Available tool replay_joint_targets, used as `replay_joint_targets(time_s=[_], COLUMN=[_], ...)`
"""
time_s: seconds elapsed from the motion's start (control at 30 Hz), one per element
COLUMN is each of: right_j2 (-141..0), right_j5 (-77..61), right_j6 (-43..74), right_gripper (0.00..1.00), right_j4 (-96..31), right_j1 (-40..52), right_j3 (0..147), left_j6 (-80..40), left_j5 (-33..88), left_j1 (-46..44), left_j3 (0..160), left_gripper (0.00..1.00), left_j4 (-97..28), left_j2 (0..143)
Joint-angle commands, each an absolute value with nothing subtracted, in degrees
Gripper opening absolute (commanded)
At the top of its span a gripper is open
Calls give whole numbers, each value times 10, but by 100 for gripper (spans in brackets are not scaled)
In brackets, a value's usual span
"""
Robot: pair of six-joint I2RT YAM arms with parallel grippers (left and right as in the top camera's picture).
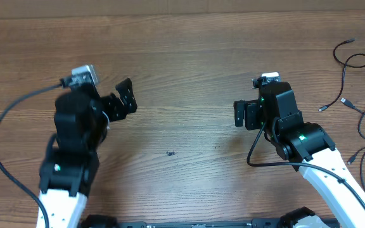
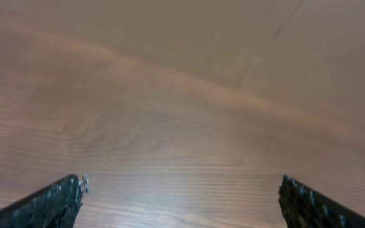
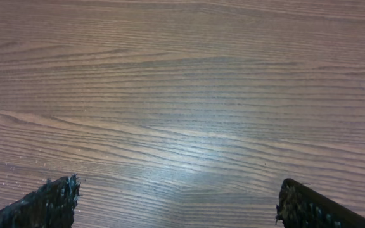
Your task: Untangle cables
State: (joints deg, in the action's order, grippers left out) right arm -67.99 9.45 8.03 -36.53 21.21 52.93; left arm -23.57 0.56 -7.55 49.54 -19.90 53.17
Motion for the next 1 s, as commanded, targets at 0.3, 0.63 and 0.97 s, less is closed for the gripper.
replay_joint_targets(time_s=[0.3, 0.63, 0.97], right_j2=[-673, -673, -673], right_j5=[102, 102, 102], right_j6=[78, 78, 78], right_gripper=[100, 100, 100], right_j4=[-363, -363, -363], right_j1=[215, 215, 215], right_j3=[542, 542, 542], left_j6=[-227, -204, -192], left_j5=[3, -2, -2], left_j1=[-99, -96, -77], left_j3=[232, 90, 15], left_gripper=[100, 100, 100], left_j4=[118, 219, 219], left_j2=[325, 172, 58])
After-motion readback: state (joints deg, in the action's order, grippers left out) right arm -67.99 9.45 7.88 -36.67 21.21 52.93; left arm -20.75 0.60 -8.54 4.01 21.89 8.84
